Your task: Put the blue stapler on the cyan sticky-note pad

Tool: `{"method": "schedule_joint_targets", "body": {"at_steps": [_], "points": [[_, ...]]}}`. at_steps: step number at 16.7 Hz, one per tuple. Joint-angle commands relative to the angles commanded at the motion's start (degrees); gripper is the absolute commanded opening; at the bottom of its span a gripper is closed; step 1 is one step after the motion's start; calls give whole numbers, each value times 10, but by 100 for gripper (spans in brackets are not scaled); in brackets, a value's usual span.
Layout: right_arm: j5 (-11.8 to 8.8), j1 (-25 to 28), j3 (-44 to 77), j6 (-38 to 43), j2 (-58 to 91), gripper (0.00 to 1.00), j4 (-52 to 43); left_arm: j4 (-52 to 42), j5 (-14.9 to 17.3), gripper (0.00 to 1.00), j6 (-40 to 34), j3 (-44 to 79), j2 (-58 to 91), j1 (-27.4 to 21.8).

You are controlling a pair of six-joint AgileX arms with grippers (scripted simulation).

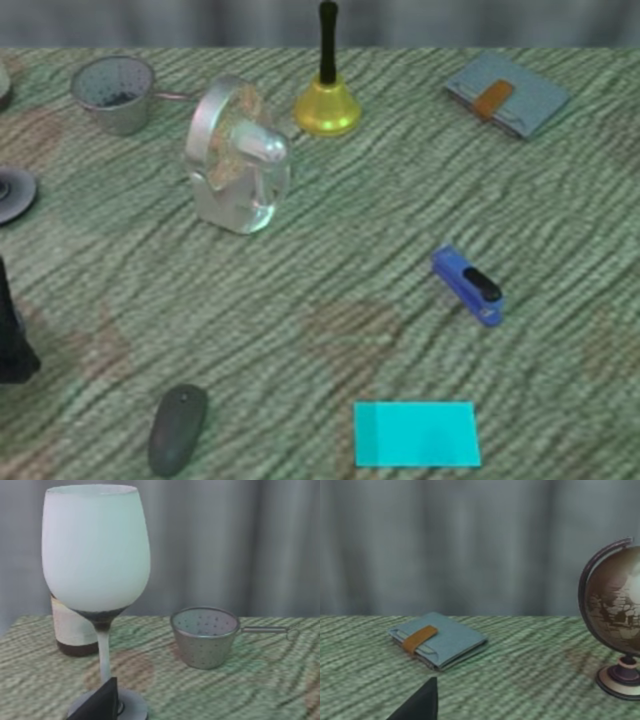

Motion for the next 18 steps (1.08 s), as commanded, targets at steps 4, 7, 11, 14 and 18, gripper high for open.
{"method": "schedule_joint_targets", "body": {"at_steps": [4, 7, 11, 14, 18], "points": [[-1, 6, 17, -1, 17, 100, -13, 0, 0, 100, 0, 0, 0, 0], [-2, 24, 87, -6, 89, 100, -62, 0, 0, 100, 0, 0, 0, 0], [-1, 63, 246, -16, 269, 100, -168, 0, 0, 100, 0, 0, 0, 0], [0, 98, 390, -27, 456, 100, -266, 0, 0, 100, 0, 0, 0, 0], [0, 149, 582, -44, 711, 100, -406, 0, 0, 100, 0, 0, 0, 0]]}}
